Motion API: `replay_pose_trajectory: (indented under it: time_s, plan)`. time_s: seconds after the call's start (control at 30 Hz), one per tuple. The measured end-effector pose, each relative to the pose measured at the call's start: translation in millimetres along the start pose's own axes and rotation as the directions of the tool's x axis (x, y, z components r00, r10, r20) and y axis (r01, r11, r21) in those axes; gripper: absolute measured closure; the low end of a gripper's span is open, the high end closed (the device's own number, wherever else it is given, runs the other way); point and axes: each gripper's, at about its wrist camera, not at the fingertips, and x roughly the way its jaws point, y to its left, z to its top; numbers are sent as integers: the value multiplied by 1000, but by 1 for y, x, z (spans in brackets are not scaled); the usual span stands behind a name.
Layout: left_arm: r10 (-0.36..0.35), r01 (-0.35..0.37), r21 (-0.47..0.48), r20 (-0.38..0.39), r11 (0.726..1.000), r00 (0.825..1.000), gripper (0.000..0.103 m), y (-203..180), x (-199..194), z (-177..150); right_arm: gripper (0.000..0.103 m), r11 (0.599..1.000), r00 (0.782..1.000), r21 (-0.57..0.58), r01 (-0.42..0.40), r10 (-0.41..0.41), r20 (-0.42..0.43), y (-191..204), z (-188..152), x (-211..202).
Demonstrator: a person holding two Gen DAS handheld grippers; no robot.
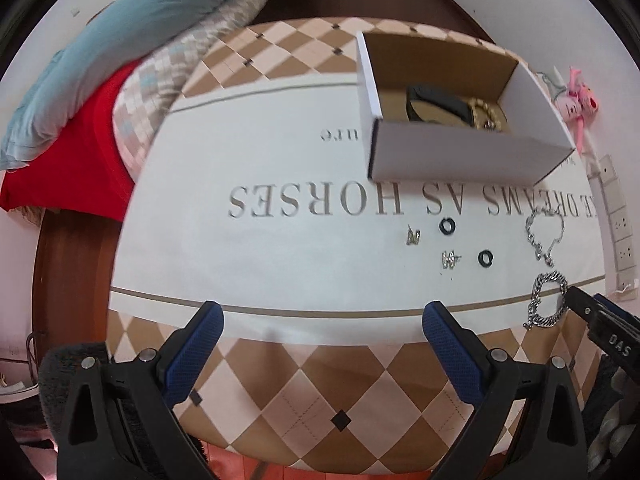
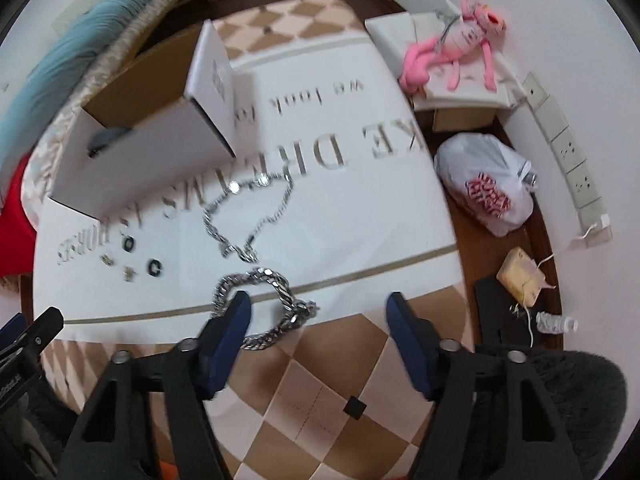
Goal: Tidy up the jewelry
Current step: 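Grasp the silver chunky chain bracelet with the right tool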
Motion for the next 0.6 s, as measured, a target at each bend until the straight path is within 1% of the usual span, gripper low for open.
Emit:
replay_pose_trajectory:
  time_s: [0.03, 0.07, 0.1, 0.13, 0.17, 0.2, 0.23, 0.27, 0.4, 0.47, 0.53, 0.6]
  plan:
    - [-4, 4, 4, -3, 1000, 1000, 2, -2, 2, -1, 46, 1000, 1000, -3, -3, 3, -10, 1, -2, 5]
    - [-7, 7, 7, -4, 1000, 1000, 2, -4, 3, -2, 48, 1000, 1000, -11, 3, -3, 7, 2, -4, 5]
    - [-8, 8, 11, -7, 1000, 1000, 2, -6, 4, -3, 55, 1000, 1000, -20, 6, -6, 10, 4, -5, 5]
    - [-11, 11, 13, -10, 1000, 1000, 2, -8, 6, -3, 56, 999, 1000, -33, 16, -15, 13, 6, -6, 6]
    - [-18, 19, 16, -13, 1000, 1000, 2, -11, 7, -3, 65, 999, 1000, -46, 22, -21, 19, 8, -7, 7]
    - [-25, 25, 18, -15, 1000, 1000, 2, -13, 8, -4, 77, 998, 999, -63, 31, -30, 23, 11, -7, 8]
    - [-30, 30, 21, -19, 999, 999, 2, -17, 10, -4, 83, 996, 999, -84, 41, -39, 26, 15, -9, 9]
    - [-36, 37, 25, -23, 999, 999, 3, -20, 11, -4, 87, 993, 999, -104, 47, -45, 27, 18, -10, 9]
    - [-59, 60, 37, -28, 998, 998, 4, -33, 11, -6, 88, 992, 999, -118, 43, -39, 39, 19, -9, 8]
    - [-73, 74, 43, -24, 996, 997, 4, -38, 11, -5, 88, 997, 997, -70, 33, -28, 66, 9, -7, 2]
    - [-81, 82, 46, -21, 996, 996, 5, -43, 12, -3, 88, 999, 997, -27, 17, -15, 70, 1, -3, -1]
    - [-90, 91, 48, -20, 995, 996, 5, -48, 15, 1, 88, 1000, 997, -11, 19, -18, 69, -4, 0, -2]
